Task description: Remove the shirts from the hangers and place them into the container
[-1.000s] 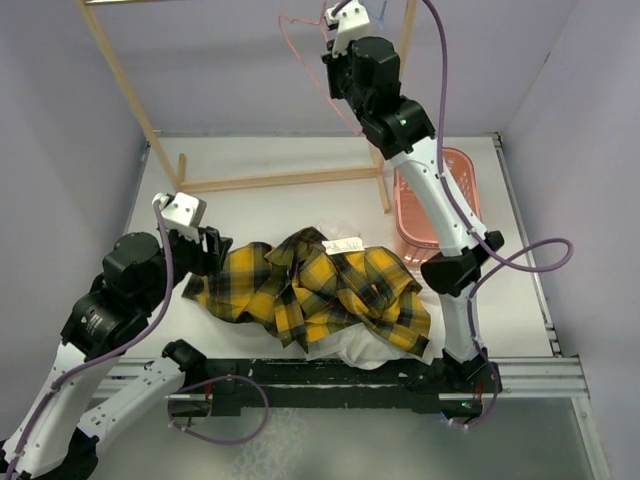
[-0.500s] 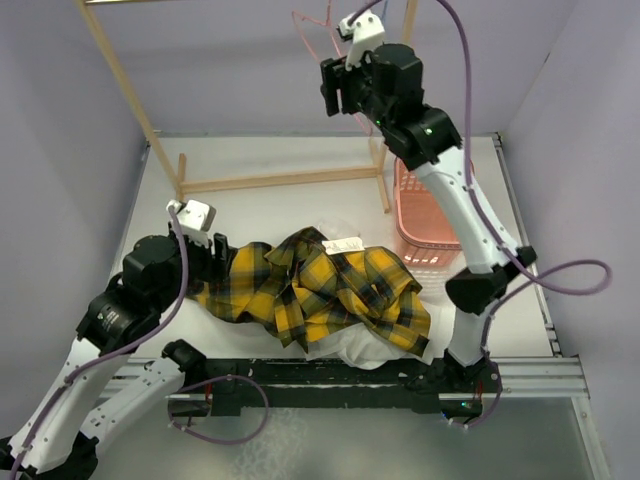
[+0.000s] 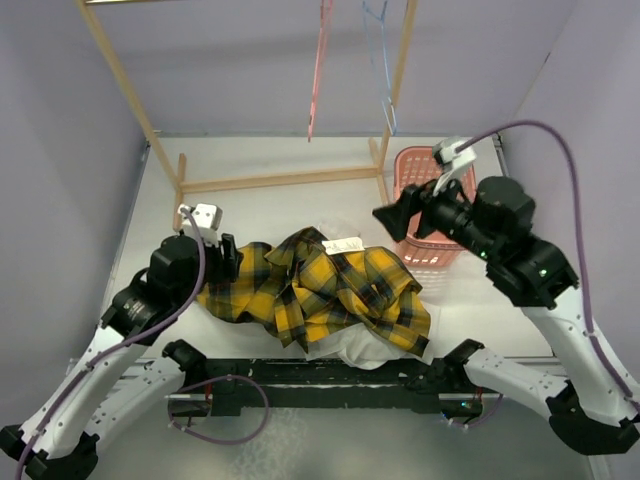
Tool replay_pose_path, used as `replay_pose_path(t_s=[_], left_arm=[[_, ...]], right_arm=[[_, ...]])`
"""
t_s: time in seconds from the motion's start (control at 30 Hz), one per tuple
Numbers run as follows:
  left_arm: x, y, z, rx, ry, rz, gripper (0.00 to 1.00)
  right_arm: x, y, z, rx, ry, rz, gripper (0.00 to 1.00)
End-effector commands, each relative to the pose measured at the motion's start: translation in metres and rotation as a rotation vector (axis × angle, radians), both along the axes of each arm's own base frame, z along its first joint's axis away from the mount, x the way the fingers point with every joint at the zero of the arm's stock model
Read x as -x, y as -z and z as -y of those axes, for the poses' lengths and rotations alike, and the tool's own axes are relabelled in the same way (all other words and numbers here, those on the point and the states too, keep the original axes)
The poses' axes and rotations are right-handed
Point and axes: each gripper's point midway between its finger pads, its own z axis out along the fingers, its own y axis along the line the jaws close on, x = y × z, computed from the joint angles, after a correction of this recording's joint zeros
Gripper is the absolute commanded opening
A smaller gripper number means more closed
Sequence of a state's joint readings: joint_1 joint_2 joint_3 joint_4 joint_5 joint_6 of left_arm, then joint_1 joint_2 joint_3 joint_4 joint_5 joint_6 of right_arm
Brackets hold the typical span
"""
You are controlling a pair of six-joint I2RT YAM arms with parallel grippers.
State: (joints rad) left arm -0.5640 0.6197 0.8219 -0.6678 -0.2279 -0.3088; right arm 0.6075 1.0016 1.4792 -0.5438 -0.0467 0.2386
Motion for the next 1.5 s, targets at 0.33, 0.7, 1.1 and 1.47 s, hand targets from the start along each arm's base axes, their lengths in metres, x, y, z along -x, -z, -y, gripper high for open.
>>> replay_pose_path(t_s=[0.33, 0.7, 1.1, 1.47], left_arm=[[-0.003, 0.057, -0.006, 0.391, -0.418, -0.176, 0.52], [0.006, 0.120, 0.062, 0.891, -0.133, -0.157, 0.31], [-0.002, 0.070, 0.116, 0.894, 0.207, -0.088, 0.29], [0.002, 0.021, 0.094, 0.707, 0.215, 0.050, 0.23]], right_arm=[[0.017, 0.191, -0.045, -0.047, -0.117, -0.469, 0.85], [0.023, 0.226, -0.105, -0.061, -0.277, -0.507, 0.94], [0.021, 0.247, -0.179, 0.118, -0.240, -0.462, 0.95], [-0.003, 0.258, -0.193, 0.105, -0.162, -0.450, 0.94]])
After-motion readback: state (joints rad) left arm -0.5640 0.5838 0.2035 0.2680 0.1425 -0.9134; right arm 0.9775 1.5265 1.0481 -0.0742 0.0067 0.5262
